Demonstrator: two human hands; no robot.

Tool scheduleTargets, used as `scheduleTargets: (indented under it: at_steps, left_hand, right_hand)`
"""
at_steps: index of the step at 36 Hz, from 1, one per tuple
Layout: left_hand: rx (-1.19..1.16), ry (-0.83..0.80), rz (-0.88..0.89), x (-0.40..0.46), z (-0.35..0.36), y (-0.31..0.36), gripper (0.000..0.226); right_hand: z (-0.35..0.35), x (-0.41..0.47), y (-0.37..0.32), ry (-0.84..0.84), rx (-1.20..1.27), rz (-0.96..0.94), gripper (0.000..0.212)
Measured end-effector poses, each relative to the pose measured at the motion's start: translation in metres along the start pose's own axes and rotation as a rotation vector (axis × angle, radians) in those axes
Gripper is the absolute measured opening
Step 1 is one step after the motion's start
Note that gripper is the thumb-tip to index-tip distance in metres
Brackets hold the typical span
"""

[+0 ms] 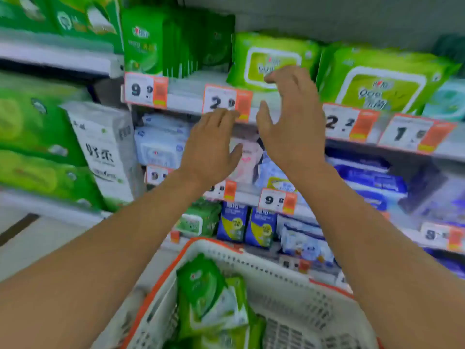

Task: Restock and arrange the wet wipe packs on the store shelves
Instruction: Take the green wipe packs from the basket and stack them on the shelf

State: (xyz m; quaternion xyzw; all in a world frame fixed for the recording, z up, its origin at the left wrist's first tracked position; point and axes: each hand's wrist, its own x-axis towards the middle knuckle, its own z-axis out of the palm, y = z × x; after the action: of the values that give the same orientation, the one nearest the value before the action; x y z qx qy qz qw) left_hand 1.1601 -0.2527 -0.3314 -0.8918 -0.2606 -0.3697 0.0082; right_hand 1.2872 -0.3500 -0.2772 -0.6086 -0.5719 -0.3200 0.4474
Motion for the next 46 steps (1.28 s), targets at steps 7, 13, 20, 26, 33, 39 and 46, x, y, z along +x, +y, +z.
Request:
scheduleTargets:
  at_steps: [7, 13, 20, 26, 33, 39, 46]
  left_hand:
    - [-0.146, -1.083, 0.003, -0.198, 0.044, 0.049, 0.027]
    - [-0.118, -1.214, -0.449, -0.321, 0.065, 0.061, 0.032]
    - [-0.090, -1.593, -0.459, -0.355, 0.070, 0.079, 0.071]
    - [-0.221, -1.600, -0.573, -0.337, 0.085, 0.083, 0.100]
    - [-0.425, -1.462, -0.856, -0.340, 0.080, 0.064, 0.090]
    - [-0.834, -1.368, -1.193, -0.340, 0.080, 0.059, 0.093]
    - [-0.943, -1.273, -1.368, -0.350, 0.084, 0.069, 0.093]
  right_hand:
    - [-0.012, -0.278, -0.004, -0.466, 0.207, 0.647, 0.021]
    - [-0.032, -0.378, -0.001, -1.339, 0.159, 0.855, 0.046]
    - [-0.059, -0.441, -0.025, -1.990, 0.018, 0.567, 0.128]
    - [-0.057, -0.450, -0.025, -1.850, -0.004, 0.622, 0.088]
    - [-0.065, -0.421, 0.018, -1.798, 0.199, 1.004, 0.098]
    - [-0.088, -0.395, 0.050, -1.648, 0.637, 1.559, 0.058]
    - [-0.091, -0.399, 0.037, -1.525, 0.726, 1.739, 0.033]
